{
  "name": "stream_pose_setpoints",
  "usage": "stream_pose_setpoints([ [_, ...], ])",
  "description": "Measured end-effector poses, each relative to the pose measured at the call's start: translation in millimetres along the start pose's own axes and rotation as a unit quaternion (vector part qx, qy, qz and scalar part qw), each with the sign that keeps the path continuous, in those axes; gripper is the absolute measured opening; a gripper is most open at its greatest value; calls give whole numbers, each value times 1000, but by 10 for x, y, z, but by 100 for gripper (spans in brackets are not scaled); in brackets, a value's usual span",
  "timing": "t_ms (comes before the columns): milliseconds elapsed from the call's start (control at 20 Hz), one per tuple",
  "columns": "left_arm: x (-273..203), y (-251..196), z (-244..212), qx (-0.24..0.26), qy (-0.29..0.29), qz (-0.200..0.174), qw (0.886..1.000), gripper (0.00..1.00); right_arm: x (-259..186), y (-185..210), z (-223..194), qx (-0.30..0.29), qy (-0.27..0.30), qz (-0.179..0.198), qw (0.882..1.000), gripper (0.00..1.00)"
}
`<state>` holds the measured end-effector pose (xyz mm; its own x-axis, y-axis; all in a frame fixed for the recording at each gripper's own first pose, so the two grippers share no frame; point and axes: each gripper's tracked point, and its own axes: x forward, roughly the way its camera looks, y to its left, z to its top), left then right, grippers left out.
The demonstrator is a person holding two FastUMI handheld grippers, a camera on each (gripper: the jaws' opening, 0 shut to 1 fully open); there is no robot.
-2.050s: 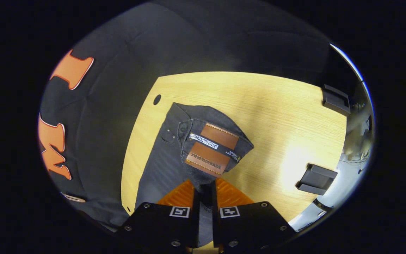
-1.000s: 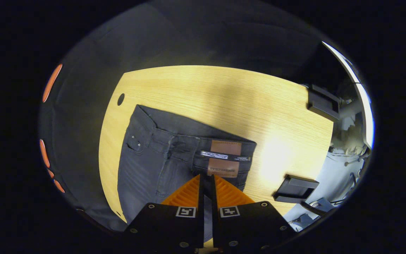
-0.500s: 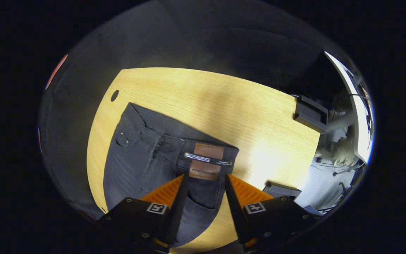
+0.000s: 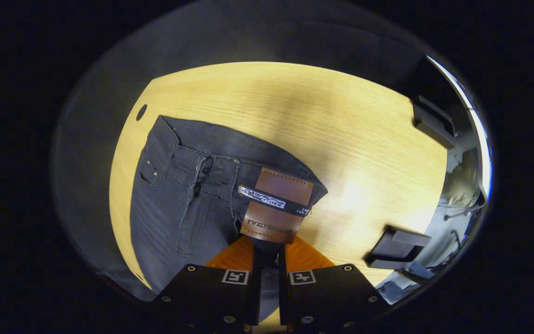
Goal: Grasp the waist and the cuffs of the jeans and fold them to make the two legs overlap; first hold the waist and fold one-third of the jeans toward the cuffs, then hold the cuffs and fold the remaining one-third in the same direction to finish folding.
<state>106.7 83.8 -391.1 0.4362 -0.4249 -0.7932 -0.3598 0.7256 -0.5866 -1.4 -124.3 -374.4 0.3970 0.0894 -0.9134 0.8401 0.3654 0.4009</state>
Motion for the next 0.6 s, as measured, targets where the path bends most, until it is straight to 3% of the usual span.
stream_pose_setpoints([
  [350,-15,-97,91,-11,-3,-33,999,1,-220,508,172,58,-7,116,992,17],
  [600,-13,-189,227,-1,0,-57,998,1,-411,921,282,69,-3,156,985,17],
])
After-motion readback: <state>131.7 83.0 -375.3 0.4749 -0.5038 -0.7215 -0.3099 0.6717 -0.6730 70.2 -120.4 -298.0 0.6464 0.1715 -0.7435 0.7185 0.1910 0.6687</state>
